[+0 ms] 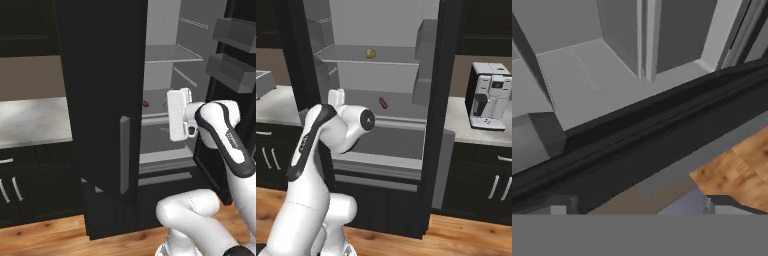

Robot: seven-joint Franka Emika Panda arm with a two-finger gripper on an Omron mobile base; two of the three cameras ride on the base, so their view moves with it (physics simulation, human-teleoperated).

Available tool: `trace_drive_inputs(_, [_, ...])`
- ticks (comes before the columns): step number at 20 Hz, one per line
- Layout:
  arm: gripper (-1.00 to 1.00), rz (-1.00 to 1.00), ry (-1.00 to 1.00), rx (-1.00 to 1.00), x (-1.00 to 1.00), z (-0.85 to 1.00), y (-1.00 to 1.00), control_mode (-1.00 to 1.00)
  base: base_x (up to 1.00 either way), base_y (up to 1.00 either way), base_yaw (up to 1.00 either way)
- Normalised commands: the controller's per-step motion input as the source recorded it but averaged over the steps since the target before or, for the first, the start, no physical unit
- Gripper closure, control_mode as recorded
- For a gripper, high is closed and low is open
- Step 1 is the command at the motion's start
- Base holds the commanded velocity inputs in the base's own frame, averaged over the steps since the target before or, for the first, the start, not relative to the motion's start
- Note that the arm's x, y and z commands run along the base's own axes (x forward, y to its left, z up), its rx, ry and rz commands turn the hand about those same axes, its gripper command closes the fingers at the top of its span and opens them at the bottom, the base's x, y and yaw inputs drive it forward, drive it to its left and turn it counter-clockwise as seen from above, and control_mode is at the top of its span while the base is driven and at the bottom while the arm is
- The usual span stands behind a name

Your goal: Retrieve the sausage and cheese from the fridge and place them on the cutting board on the counter.

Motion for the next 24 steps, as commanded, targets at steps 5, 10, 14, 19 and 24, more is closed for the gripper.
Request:
trace_drive_inputs(5, [-1.00,0.18,0.00,0.00,0.84,-0.01,-0.01,-1.00,0.00,0.00,0.00])
trace_drive_inputs(10, [-1.00,0.21,0.00,-0.05,0.60,-0.26,0.07,-1.00,0.00,0.00,0.00])
trace_drive_inputs(14, [-1.00,0.19,0.00,-0.06,0.52,-0.47,0.19,-1.00,0.00,0.00,0.00])
trace_drive_inputs(19, [-1.00,0.17,-0.04,-0.08,0.34,-0.46,0.56,-1.00,0.00,0.00,0.00])
trace_drive_inputs(24, [-1.00,0.16,-0.08,-0.08,-0.08,-0.42,0.70,-1.00,0.00,0.00,0.00])
